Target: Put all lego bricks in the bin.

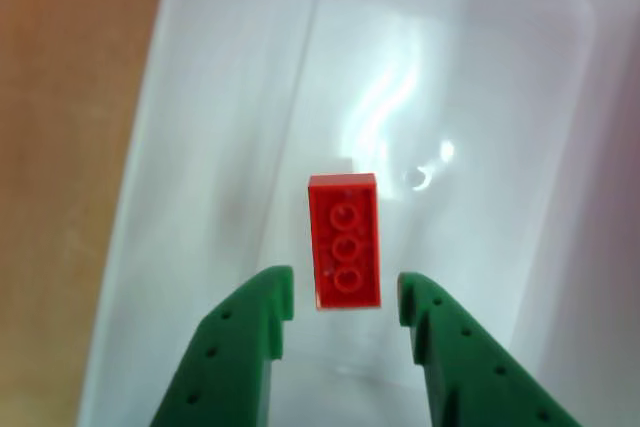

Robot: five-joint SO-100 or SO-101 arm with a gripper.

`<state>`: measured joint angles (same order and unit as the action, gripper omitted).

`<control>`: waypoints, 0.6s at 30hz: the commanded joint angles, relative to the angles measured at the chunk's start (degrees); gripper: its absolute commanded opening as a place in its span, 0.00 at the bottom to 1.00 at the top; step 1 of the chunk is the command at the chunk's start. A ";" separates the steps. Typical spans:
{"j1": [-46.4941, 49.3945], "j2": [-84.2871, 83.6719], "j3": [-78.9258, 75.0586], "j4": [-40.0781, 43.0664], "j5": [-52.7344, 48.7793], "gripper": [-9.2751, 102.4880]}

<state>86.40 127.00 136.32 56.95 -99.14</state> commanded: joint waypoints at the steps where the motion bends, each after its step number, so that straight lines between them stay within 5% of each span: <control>1: -4.13 -0.79 -5.45 5.10 4.22 0.49; 4: -14.06 -5.45 -23.91 23.73 13.18 0.34; 7: -26.63 -11.51 -44.74 37.09 16.70 0.34; 14: -48.08 -21.53 -61.61 44.74 15.21 0.37; 18: -53.35 -28.92 -54.05 35.60 13.62 0.35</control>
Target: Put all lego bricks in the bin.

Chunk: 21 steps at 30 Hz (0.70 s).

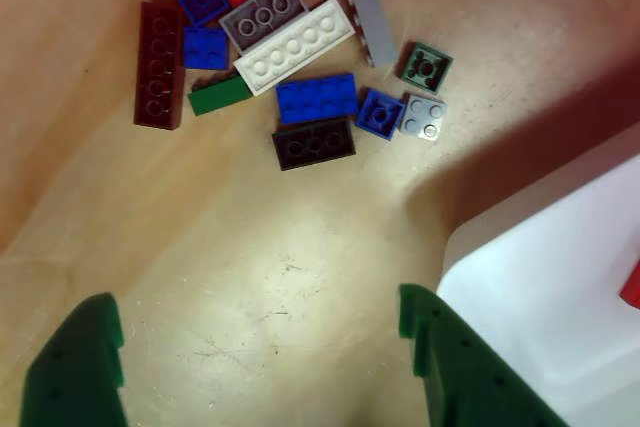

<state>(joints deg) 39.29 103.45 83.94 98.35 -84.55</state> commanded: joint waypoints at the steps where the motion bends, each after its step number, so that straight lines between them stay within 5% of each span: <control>1: -7.03 -7.21 1.58 -9.32 -1.58 0.35; 9: -8.53 -19.34 18.98 -37.97 -6.94 0.35; 14: -14.77 -21.01 19.16 -46.05 3.96 0.35; 21: -20.83 -24.52 11.34 -43.07 17.75 0.33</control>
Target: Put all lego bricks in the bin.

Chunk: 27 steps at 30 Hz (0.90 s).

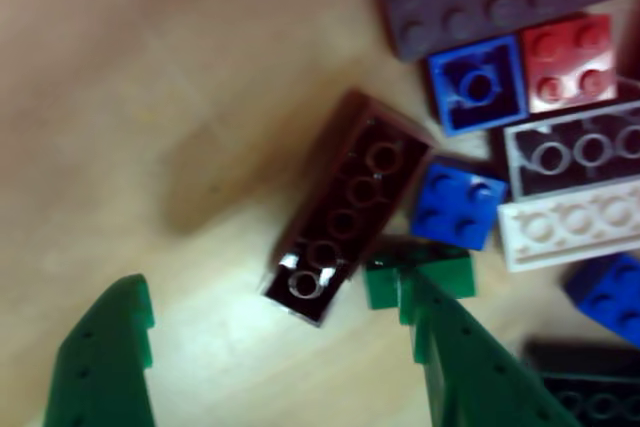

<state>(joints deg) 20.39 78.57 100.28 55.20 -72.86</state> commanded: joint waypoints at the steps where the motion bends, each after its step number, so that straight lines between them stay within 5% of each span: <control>1: -2.11 -0.35 -5.54 0.44 6.94 0.31; 8: 2.55 -1.05 -2.29 0.70 2.46 0.22; 10: 5.19 -0.79 -1.41 -0.53 1.93 0.08; 14: 9.40 5.36 0.79 -0.26 3.60 0.08; 21: 1.05 37.53 -6.59 21.88 15.64 0.08; 25: -5.98 46.67 -17.75 45.44 13.18 0.08; 27: 0.62 53.26 -8.88 46.76 8.26 0.08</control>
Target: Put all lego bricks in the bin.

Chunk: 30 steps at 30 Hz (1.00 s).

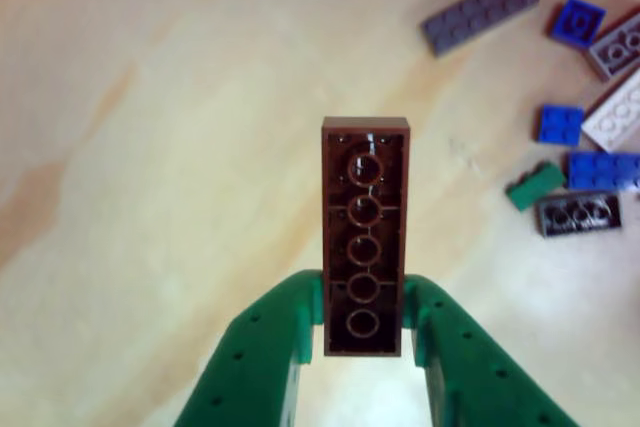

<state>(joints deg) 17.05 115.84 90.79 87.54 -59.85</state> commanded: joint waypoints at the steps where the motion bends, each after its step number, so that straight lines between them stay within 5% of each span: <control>1: 9.40 17.58 6.06 14.33 -9.76 0.08; 6: 31.64 20.74 29.18 -3.16 -23.29 0.08; 14: 52.56 10.11 33.13 -20.30 -27.16 0.08; 20: 56.60 11.69 38.32 -23.38 -32.08 0.10; 22: 58.62 11.34 41.75 -28.12 -34.01 0.29; 24: 58.45 10.37 42.54 -30.23 -32.52 0.36; 30: 39.99 1.93 23.29 -15.03 -17.40 0.36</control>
<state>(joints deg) 68.82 121.29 128.14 64.51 -85.69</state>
